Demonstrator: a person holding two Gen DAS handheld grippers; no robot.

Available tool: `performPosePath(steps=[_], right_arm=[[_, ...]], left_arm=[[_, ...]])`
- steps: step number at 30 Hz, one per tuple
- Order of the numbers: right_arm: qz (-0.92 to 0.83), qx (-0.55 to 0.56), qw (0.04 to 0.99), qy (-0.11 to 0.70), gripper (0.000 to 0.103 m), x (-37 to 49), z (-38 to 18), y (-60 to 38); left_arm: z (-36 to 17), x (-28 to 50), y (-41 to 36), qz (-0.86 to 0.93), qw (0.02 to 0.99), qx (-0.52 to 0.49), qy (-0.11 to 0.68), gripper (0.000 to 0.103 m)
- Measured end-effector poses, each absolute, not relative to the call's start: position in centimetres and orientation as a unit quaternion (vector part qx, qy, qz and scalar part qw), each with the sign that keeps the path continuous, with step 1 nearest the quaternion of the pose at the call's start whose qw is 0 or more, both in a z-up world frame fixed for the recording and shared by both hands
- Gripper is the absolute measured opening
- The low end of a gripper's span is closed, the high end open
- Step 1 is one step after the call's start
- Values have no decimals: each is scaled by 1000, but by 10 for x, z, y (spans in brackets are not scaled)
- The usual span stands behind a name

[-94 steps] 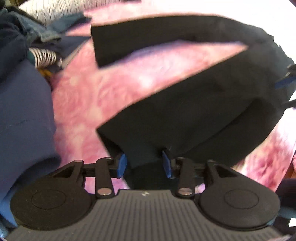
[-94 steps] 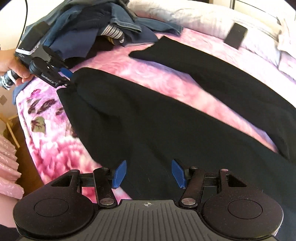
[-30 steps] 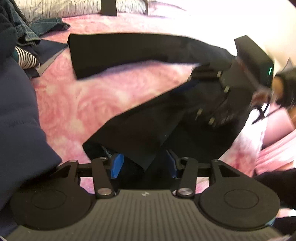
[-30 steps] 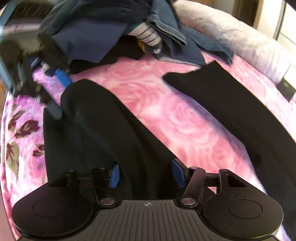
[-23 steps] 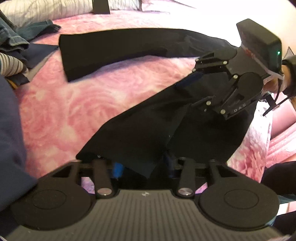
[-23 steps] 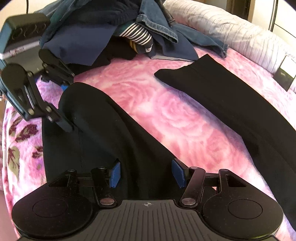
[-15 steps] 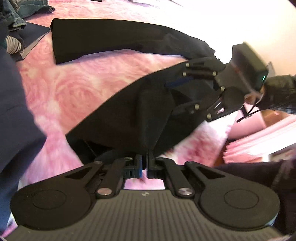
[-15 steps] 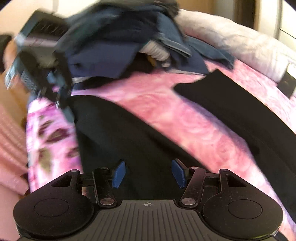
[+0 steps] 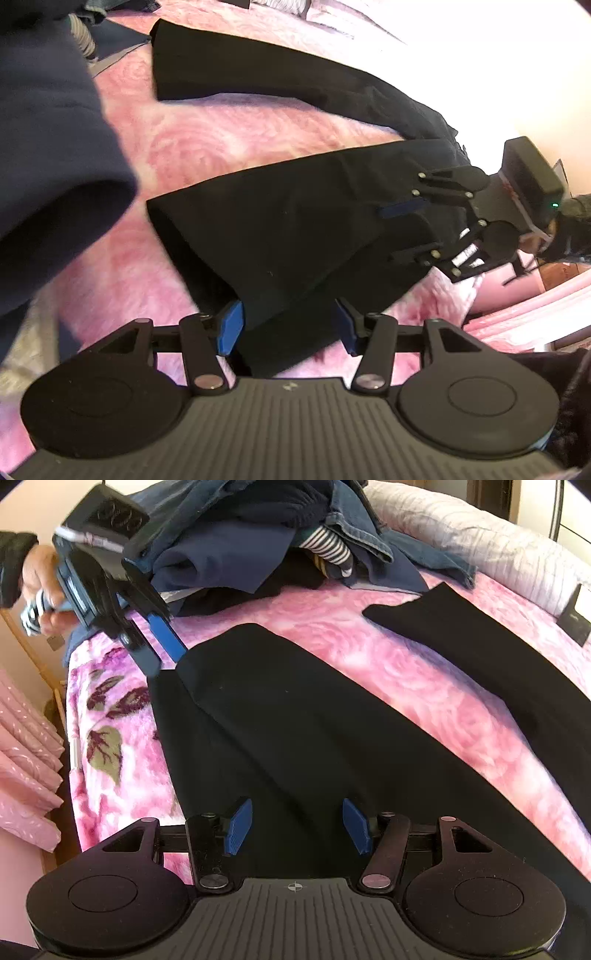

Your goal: Fold clothes

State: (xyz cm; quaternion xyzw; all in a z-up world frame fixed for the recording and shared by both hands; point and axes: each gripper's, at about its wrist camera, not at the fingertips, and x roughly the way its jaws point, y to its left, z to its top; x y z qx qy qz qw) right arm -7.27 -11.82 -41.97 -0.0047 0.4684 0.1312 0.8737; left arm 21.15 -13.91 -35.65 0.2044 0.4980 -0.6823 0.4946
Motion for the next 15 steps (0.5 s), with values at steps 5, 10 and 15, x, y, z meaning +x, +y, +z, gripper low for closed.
performPosePath(steps=[5, 10, 15], right_arm=[[121, -5, 870, 478, 58, -87, -418, -122], [111, 6, 863, 492, 58, -111, -414, -127], [111, 16, 855, 507, 58, -138, -415, -124]], left_arm=[[-367, 203, -145, -681, 485, 227, 500, 19], [-349, 208, -117, -683, 414, 226, 558, 0], [-331, 228, -110, -671, 462, 191, 547, 0]])
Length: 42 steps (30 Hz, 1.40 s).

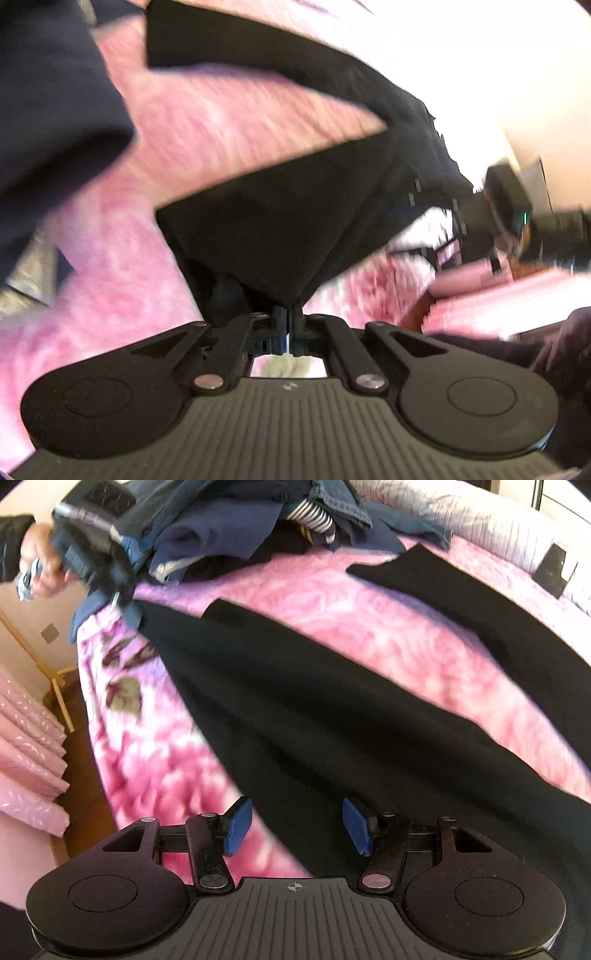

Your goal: Fold clothes

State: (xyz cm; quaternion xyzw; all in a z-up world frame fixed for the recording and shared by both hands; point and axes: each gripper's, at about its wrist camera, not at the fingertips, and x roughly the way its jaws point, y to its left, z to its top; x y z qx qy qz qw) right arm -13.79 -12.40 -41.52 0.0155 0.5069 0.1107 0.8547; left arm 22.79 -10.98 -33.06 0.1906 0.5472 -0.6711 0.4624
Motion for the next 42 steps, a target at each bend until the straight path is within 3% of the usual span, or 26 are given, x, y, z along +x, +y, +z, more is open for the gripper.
performPosePath(steps=[13, 19, 28, 34, 39, 42], right_arm=[[104, 40, 864, 491, 58, -127, -421, -103], [143, 33, 870, 471, 58, -102, -426, -87], [184, 97, 826, 525, 57, -109, -439, -62], [166, 104, 852, 486, 57, -111, -417, -70], [180, 115, 860, 464, 57, -68, -427, -71], [182, 152, 837, 493, 58, -45, -448, -72]], left_arm=[[-356, 235, -166, -605, 576, 216, 506, 0], [-361, 236, -170, -601, 574, 223, 509, 0], [-357, 230, -152, -586, 573, 231, 525, 0], [-359, 233, -159, -581, 583, 226, 521, 4], [-358, 233, -167, -587, 575, 238, 518, 3], [-353, 232, -162, -591, 571, 243, 516, 4]])
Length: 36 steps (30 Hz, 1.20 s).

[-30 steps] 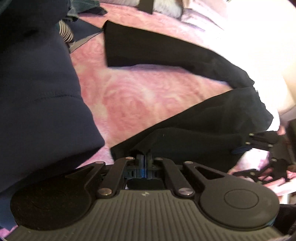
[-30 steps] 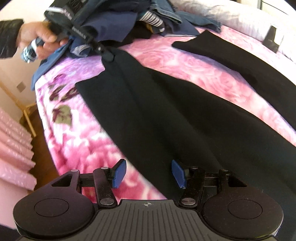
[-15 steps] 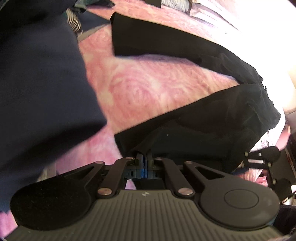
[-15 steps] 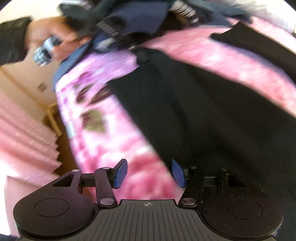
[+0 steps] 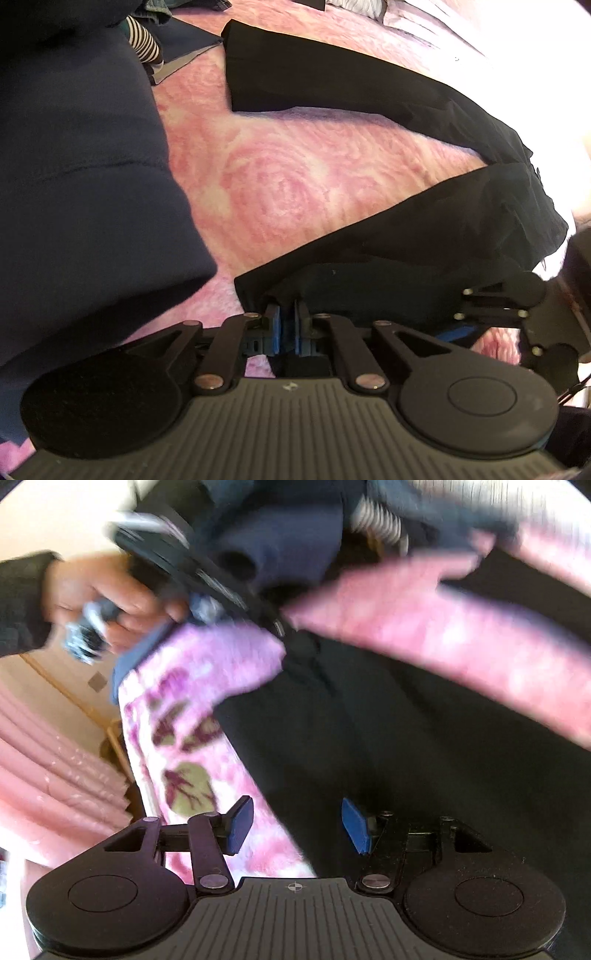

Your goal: Fold clothes

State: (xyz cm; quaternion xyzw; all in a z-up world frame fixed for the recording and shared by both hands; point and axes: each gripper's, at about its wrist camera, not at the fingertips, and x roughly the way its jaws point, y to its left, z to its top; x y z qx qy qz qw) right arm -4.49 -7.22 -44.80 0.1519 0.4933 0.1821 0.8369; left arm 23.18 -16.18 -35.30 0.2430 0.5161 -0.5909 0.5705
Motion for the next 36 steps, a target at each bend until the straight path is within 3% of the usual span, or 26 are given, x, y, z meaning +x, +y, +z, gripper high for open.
performPosePath(steps=[3, 5, 7, 8, 15, 20, 21, 24, 34, 36], right_arm=[[233, 189, 788, 537, 58, -55, -447, -60], [258, 178, 772, 552, 58, -67, -439, -49], [253, 185, 783, 537, 58, -69, -427, -51], [243, 198, 794, 522, 58, -64, -422, -57], [220, 169, 816, 506, 58, -45, -428, -69], [199, 167, 817, 515, 58, -55, -428, -74], [195, 166, 817, 517, 58, -58, -427, -74], [182, 167, 816, 522, 58, -67, -428, -79], [171, 168, 814, 529, 58, -75, -429, -82], [170, 166, 815, 529, 58, -77, -427, -83]], left_arm=[[-350, 229, -151, -593, 566, 243, 519, 4], [-350, 228, -143, -593, 563, 244, 521, 10], [-352, 231, -138, -589, 564, 239, 526, 25], [-352, 233, -134, -587, 567, 233, 528, 27], [-361, 219, -112, -614, 530, 197, 551, 33], [-369, 216, -112, -615, 526, 184, 558, 31], [-368, 214, -111, -619, 519, 187, 559, 23], [-363, 198, -99, -636, 491, 201, 561, 17], [-376, 207, -85, -612, 499, 143, 596, 23], [-374, 208, -85, -619, 489, 139, 598, 16]])
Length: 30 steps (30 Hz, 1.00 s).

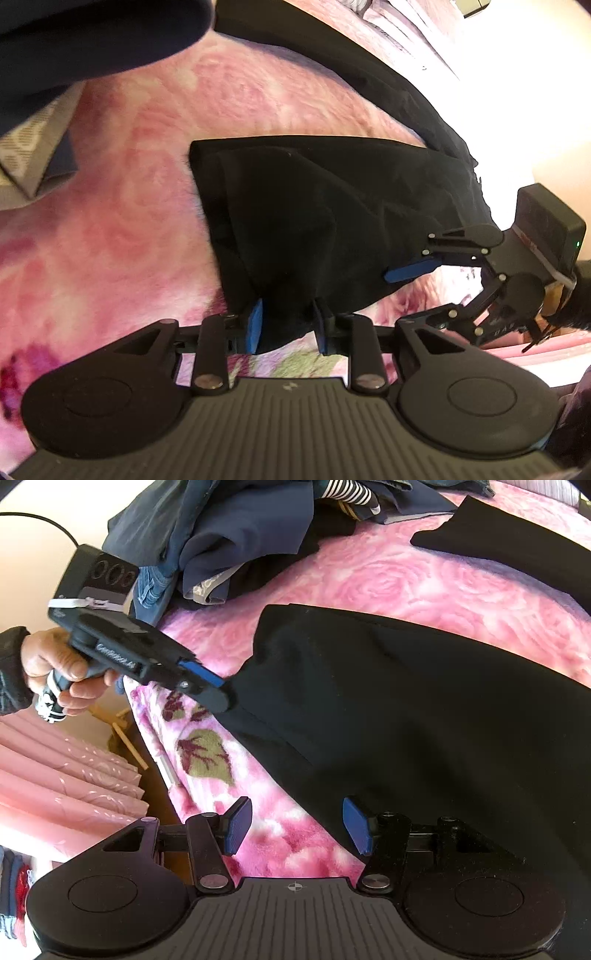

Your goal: Fold clothes

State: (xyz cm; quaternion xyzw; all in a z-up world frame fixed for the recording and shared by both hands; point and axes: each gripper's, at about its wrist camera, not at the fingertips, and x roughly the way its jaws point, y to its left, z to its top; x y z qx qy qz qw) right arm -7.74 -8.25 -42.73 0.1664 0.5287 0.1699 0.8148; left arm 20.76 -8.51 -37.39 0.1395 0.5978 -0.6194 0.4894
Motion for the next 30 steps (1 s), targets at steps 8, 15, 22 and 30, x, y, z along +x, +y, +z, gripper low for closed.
performPosePath(steps=[8, 15, 22, 30], right_arm=[[178, 172, 818, 519, 58, -96, -411, -87], [192, 176, 840, 476, 58, -72, -391, -94], [210, 108, 860, 452, 58, 18, -406, -103], [338, -11, 807, 484, 58, 64, -428, -69]], left_arm=[[-361, 196, -47, -626, 462, 162, 607, 11], [-367, 194, -44, -607, 482, 141, 616, 19], [-362, 181, -32, -618, 498, 121, 596, 17], [-361, 157, -14, -625, 523, 157, 558, 17]])
